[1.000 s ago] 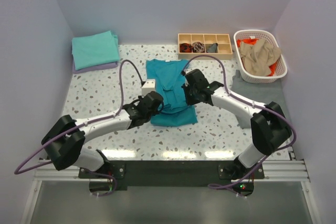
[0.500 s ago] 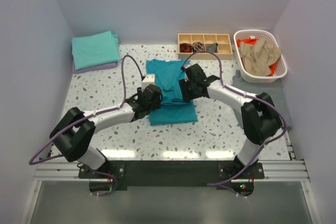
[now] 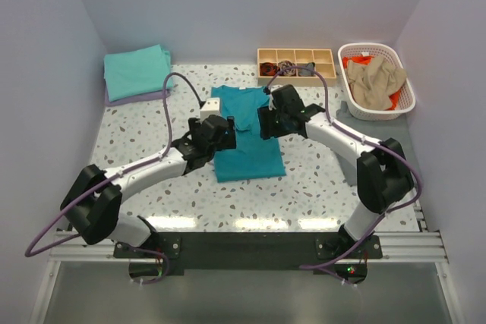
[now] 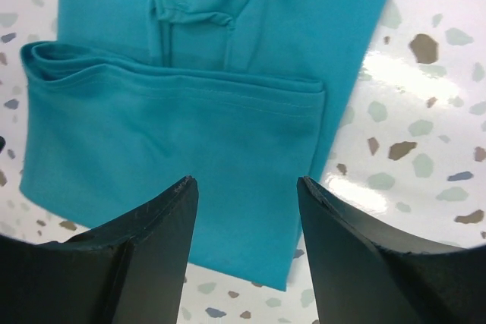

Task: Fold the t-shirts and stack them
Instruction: Fold the tshirt

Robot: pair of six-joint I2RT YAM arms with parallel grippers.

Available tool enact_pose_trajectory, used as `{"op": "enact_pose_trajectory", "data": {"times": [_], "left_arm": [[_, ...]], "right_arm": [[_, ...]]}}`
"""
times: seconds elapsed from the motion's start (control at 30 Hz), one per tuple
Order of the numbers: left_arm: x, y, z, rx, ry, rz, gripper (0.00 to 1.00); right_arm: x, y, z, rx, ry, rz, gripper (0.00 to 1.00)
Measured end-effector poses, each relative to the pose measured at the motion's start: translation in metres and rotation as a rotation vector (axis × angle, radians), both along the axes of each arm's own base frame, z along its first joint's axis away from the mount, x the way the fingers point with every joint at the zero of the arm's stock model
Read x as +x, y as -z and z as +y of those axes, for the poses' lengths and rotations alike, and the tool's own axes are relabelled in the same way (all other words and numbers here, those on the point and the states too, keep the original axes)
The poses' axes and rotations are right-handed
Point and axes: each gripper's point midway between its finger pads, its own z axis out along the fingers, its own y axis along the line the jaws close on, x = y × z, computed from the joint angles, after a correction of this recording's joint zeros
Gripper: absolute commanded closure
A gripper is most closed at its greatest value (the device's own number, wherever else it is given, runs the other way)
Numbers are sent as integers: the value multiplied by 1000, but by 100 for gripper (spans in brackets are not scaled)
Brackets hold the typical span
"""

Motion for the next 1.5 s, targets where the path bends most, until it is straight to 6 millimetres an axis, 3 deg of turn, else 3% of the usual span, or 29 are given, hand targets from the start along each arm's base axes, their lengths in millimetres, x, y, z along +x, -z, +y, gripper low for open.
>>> {"op": "enact_pose_trajectory", "data": {"times": [0.17,0.27,0.43,0.57,0.67,0.83,1.13,1.4,1.5], "left_arm": [[-6,-6,-18,-90,82,-2,9],[-9,7,-28,-108,125,32,10],[-5,36,-39,-104,150,76,10],[-1,57,-37,-83,137,110,10],[3,61,-33,-78,122,113,9],[13,61,-27,-79,91,95,9],[23,91,-17,-41,64,124,9],[35,88,-11,-25,57,88,9],[36,71,-9,-21,65,52,8]], "right_arm": [[-10,1,14,66,-40,47,42],[-12,9,20,86,-58,80,42],[-9,42,28,76,-63,155,42],[-3,63,30,53,-58,186,41],[1,71,25,28,-45,185,41],[14,71,14,-1,-15,157,41],[32,80,-9,-26,55,161,41],[34,79,-13,-38,69,155,40],[33,73,-16,-35,69,141,40]]}}
